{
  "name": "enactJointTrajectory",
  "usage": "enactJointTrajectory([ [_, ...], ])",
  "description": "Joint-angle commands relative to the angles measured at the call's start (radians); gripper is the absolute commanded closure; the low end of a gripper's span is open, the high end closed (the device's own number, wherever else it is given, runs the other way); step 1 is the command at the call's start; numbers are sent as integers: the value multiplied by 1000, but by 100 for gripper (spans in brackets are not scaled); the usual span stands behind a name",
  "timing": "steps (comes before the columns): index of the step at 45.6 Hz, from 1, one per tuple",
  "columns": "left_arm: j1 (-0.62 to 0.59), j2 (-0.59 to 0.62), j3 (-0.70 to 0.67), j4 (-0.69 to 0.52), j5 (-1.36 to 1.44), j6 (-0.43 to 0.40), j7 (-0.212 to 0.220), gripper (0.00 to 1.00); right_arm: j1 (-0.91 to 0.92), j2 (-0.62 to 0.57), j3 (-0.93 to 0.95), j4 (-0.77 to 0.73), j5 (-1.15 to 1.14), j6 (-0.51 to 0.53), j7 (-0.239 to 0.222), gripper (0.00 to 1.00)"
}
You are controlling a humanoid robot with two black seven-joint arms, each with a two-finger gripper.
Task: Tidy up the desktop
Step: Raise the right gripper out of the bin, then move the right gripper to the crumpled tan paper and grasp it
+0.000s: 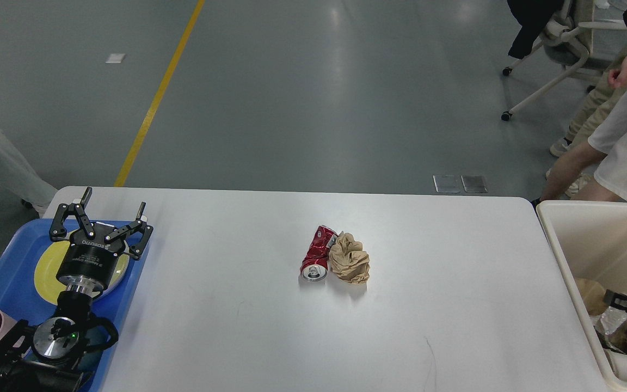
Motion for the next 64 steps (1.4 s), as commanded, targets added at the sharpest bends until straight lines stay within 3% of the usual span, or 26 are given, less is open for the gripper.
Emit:
enactJointTrajectory([
  [1,0,0,0,0,0,0,0,3,223,-82,-56,194,-74,76,-40,0],
  [8,0,0,0,0,0,0,0,3,563,-130,-233,559,-153,80,-67,0],
  [16,0,0,0,0,0,0,0,4,949,-35,-455,932,-151,149,-67,0],
  [19,0,0,0,0,0,0,0,4,1070,25,-480,1009,-151,244,-67,0],
  [25,0,0,0,0,0,0,0,4,1268,88,-466,1086,-145,531,-67,0],
  [30,0,0,0,0,0,0,0,3,1420,135,-425,1216,-136,620,-67,0],
  [43,0,0,0,0,0,2,0,3,1644,215,-224,1455,-110,568,-67,0],
  [49,0,0,0,0,0,0,0,3,1655,290,-230,1466,-58,504,-67,0],
  [58,0,0,0,0,0,0,0,3,1636,309,-222,1454,-24,449,-67,0],
  [64,0,0,0,0,0,0,0,3,1448,394,-216,1330,-22,291,-67,0],
])
